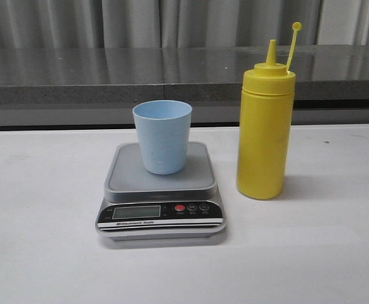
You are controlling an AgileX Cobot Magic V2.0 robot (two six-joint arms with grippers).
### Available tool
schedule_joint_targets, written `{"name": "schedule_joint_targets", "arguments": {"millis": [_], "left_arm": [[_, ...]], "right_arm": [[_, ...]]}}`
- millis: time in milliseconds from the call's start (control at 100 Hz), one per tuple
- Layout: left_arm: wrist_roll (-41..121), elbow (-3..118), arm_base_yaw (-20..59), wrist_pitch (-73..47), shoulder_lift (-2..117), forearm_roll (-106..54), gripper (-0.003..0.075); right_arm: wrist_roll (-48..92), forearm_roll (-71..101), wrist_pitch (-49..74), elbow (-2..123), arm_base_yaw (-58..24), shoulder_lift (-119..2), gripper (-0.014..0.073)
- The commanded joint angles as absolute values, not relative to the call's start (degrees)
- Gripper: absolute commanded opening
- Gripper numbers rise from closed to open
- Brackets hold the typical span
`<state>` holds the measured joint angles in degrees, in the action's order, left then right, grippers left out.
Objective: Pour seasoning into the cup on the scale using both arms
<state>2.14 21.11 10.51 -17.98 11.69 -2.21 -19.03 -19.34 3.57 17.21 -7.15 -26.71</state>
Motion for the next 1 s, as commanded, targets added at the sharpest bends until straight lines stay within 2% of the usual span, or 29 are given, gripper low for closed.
{"name": "schedule_joint_targets", "arguments": {"millis": [0,710,870,990], "left_arm": [[1.7,22.8,10.3,-13.4,12.3,-2.4,-0.0018],[1.7,22.8,10.3,-13.4,12.3,-2.4,-0.0018],[1.7,22.8,10.3,-13.4,12.3,-2.4,-0.0018],[1.7,22.8,10.3,-13.4,12.3,-2.4,-0.0018]], "right_arm": [[-18.9,-19.4,-0.9,18.9,-7.2,-26.7,-0.0066],[-18.5,-17.6,0.0,18.7,-7.1,-26.3,-0.0066],[-9.0,-7.0,0.0,16.5,-7.0,-22.3,-0.0066],[-4.2,-5.4,0.0,13.7,-7.0,-17.6,-0.0066]]}}
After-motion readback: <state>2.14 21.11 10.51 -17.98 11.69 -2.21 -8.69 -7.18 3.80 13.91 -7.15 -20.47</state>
